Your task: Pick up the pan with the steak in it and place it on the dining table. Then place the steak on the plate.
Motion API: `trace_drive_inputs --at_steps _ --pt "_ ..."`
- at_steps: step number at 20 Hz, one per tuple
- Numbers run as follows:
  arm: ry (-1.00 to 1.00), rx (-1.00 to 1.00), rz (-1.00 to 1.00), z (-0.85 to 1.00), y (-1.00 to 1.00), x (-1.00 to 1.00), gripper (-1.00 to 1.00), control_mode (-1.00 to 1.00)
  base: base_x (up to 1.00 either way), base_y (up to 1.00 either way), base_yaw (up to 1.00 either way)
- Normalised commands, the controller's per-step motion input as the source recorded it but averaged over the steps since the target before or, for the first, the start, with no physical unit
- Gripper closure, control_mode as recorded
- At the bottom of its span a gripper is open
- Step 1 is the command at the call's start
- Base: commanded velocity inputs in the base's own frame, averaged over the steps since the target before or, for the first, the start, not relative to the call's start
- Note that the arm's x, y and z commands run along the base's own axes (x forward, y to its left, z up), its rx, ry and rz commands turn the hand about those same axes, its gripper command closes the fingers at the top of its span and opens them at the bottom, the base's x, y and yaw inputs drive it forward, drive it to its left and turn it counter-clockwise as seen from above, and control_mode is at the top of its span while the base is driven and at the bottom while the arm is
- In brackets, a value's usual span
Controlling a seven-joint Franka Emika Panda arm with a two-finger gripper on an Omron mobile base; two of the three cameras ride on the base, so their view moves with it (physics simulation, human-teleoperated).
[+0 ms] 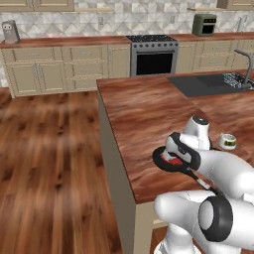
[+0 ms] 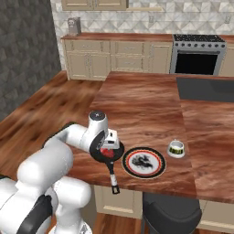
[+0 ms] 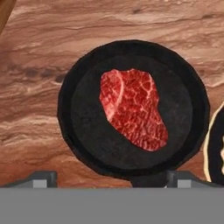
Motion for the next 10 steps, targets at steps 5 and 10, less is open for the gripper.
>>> trace_drive_inputs --at_steps 5,10 --pt "0.08 0.08 0.05 0.0 -0.25 0.48 -1.0 -1.0 0.0 0.0 0.0" --pt "0.03 0.04 0.07 0.0 -0.19 0.28 -1.0 -1.0 0.0 0.0 0.0"
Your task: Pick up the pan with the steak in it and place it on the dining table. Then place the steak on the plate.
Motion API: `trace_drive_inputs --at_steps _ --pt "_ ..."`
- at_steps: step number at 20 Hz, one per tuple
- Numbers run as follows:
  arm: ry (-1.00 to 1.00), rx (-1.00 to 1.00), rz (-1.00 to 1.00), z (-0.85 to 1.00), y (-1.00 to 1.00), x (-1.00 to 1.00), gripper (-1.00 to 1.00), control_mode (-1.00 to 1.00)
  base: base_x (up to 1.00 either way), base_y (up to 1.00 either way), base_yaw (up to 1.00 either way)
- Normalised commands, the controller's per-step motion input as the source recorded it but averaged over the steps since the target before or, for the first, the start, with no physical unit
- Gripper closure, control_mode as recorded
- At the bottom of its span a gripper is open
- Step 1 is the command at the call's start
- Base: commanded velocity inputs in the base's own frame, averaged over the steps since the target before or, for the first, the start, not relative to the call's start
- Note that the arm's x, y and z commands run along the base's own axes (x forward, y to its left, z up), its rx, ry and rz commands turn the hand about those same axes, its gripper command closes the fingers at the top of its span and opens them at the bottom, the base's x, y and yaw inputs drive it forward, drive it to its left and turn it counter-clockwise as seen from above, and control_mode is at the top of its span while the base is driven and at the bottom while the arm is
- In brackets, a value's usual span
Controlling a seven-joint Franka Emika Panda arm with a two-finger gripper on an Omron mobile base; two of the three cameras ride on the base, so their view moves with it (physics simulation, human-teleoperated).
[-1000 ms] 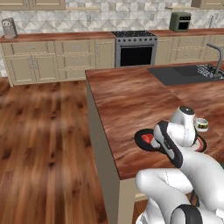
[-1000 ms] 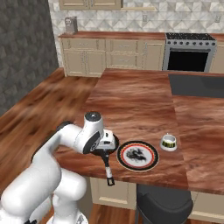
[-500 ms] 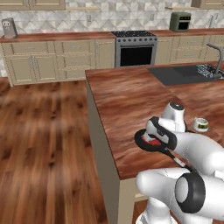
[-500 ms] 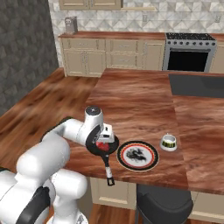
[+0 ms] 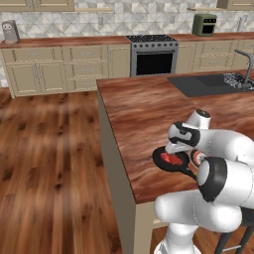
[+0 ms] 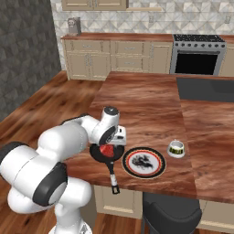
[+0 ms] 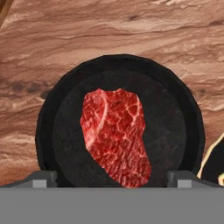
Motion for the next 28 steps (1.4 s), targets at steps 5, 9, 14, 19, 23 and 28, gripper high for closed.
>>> trace_drive_inputs --at_steps 5,9,14,19,23,28 --pt "0.0 0.0 0.0 -0.01 0.0 0.01 -1.0 -1.0 0.0 0.0 0.0" --pt "0.0 0.01 0.0 -0.14 0.0 0.0 -1.0 -1.0 0.0 0.0 0.0" --pt "-0.01 0.0 0.0 -0.19 0.0 0.0 -1.0 -1.0 0.0 0.0 0.0" --pt "0.0 0.0 0.03 -0.16 0.0 0.02 -1.0 -1.0 0.0 0.0 0.0" --pt "0.0 0.0 0.06 -0.19 0.0 0.01 -1.0 -1.0 0.0 0.0 0.0" --pt "-0.01 -0.01 0.08 -0.21 0.02 0.0 -1.0 -1.0 0.0 0.0 0.0"
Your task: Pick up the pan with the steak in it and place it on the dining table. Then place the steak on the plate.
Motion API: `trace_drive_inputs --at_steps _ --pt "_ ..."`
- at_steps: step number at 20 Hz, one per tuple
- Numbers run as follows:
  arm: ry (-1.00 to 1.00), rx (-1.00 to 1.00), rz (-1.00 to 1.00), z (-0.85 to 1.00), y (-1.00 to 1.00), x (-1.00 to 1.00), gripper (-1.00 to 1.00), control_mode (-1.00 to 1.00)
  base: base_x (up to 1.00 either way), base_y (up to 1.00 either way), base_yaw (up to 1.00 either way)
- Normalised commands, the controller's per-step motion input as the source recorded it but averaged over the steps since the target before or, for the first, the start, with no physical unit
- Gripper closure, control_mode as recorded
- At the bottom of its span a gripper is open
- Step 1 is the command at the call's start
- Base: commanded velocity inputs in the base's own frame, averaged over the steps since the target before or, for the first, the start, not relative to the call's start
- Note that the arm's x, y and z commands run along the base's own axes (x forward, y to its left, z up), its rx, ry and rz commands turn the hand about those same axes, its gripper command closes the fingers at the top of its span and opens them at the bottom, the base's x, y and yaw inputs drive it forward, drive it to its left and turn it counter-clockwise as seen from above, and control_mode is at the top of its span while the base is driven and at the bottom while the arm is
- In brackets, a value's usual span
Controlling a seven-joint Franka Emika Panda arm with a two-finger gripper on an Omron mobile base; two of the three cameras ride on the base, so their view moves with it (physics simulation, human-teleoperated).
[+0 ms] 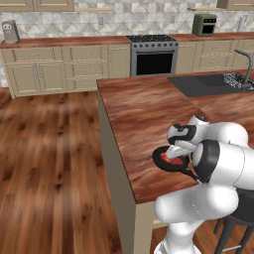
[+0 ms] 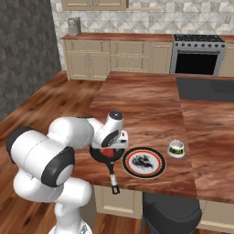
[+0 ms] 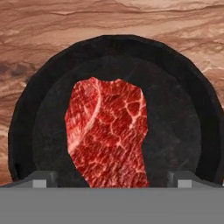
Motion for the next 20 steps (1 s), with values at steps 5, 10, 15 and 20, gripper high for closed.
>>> trace_drive_inputs --at_steps 5,10,15,20 --pt "-0.05 -0.03 0.1 -0.17 0.04 0.0 -1.0 -1.0 0.0 0.0 0.0" --pt "-0.01 -0.01 0.05 -0.07 0.0 0.0 -1.0 -1.0 0.0 0.0 0.0" --pt "0.0 0.0 0.0 -0.09 0.0 0.17 -1.0 -1.0 0.0 0.0 0.0" --pt "0.0 -0.01 0.0 -0.09 0.0 0.07 -1.0 -1.0 0.0 0.0 0.0"
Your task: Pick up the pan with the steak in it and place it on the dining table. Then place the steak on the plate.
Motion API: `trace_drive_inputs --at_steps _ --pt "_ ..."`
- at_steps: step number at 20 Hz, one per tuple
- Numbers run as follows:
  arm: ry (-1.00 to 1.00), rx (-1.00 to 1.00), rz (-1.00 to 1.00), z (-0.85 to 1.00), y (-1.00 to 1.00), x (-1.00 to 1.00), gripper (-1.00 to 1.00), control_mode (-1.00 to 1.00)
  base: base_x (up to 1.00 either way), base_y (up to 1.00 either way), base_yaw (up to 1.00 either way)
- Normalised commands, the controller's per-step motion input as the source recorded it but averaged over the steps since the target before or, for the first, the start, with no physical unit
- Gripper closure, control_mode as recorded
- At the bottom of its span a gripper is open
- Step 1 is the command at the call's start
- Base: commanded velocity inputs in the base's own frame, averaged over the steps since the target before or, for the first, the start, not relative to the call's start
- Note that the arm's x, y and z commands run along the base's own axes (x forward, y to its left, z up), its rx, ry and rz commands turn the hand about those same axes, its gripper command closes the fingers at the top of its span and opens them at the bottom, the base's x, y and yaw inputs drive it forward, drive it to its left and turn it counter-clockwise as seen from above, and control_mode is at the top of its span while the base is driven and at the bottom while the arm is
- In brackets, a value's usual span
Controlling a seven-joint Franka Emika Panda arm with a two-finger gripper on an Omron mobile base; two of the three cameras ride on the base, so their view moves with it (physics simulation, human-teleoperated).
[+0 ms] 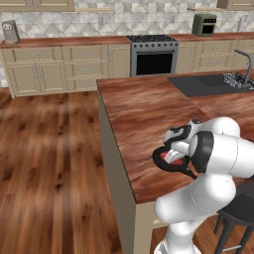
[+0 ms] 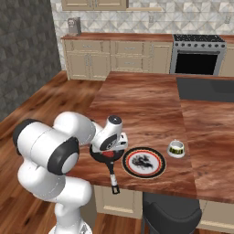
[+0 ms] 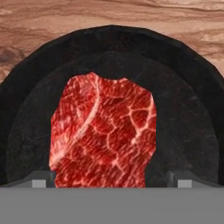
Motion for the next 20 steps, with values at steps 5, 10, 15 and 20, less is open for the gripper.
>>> trace_drive_inputs --at_steps 5,10,15,20 --pt "0.0 0.0 0.01 -0.11 0.0 0.0 -1.0 -1.0 0.0 0.0 0.0" --pt "0.0 -0.02 0.01 -0.24 0.0 -0.01 -1.0 -1.0 0.0 0.0 0.0" --pt "0.0 -0.03 0.0 -0.3 0.0 -0.13 -1.0 -1.0 0.0 0.0 0.0" --pt "0.0 -0.08 0.01 -0.54 0.0 -0.35 -1.0 -1.0 0.0 0.0 0.0"
